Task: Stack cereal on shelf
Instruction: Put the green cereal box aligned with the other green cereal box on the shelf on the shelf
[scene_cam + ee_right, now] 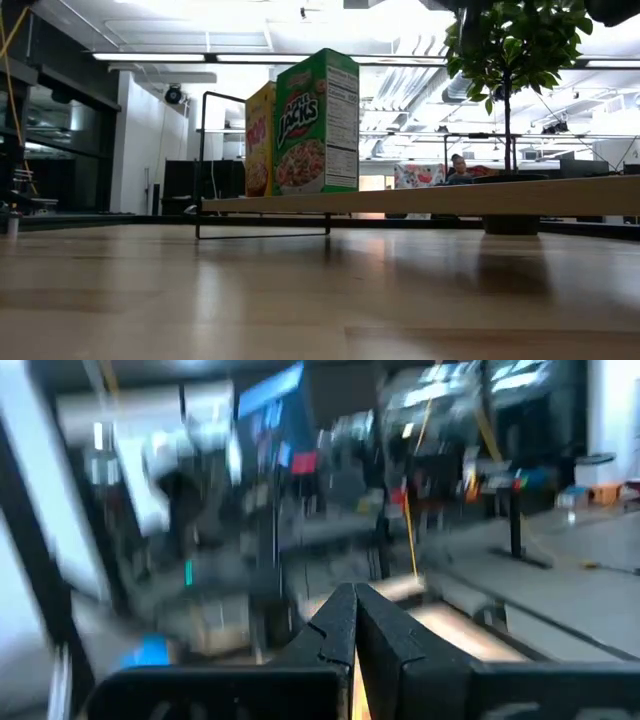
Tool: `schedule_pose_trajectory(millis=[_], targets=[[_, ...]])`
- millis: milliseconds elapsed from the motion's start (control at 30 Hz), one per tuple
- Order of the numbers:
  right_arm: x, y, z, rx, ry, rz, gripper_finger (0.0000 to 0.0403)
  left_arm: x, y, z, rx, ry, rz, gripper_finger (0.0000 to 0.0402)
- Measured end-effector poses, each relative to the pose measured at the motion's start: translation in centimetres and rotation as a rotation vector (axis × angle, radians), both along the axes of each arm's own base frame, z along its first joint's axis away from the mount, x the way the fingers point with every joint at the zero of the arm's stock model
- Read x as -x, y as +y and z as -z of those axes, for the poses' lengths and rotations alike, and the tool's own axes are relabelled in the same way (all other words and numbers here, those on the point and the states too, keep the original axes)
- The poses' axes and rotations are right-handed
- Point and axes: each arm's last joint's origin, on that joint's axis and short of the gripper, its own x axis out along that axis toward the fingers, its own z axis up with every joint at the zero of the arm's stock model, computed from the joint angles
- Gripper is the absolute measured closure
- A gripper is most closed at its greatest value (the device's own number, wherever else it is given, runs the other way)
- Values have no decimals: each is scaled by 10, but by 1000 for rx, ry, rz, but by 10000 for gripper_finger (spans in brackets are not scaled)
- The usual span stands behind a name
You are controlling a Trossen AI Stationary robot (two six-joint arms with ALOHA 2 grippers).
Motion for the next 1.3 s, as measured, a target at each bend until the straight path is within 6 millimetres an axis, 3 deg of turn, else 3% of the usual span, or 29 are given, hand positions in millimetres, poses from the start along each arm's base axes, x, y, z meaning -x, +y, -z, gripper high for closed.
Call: schedule_pose_trajectory(millis=[67,167,333,467,667,800,867,933,1033,1167,1300], targets=[[1,-1,-14,-15,-49,-31,400,10,4,5,16,-87,-10,194],[-2,6,-39,-45,22,-105,373,19,7,9,32,-134,-10,194],[-6,29,-83,-151,446,-141,278,20,7,11,29,-129,-10,194],[-1,47,-114,-419,815,-131,217,20,7,12,-3,-121,-15,194],[22,86,-143,-872,1237,28,202,19,7,13,-20,-116,-18,194],[33,125,-152,-1019,1172,7,203,19,7,13,-6,-112,-36,194],[38,142,-147,-1061,1135,75,203,19,7,14,-2,-104,-41,194],[46,161,-134,-1072,1176,180,203,19,8,14,-3,-101,-44,194],[52,187,-114,-1101,1266,204,203,19,7,14,-4,-99,-44,194],[60,205,-79,-1102,1355,384,203,19,8,14,-1,-103,-44,194],[67,211,-44,-1114,1435,555,203,19,8,14,4,-102,-43,194]])
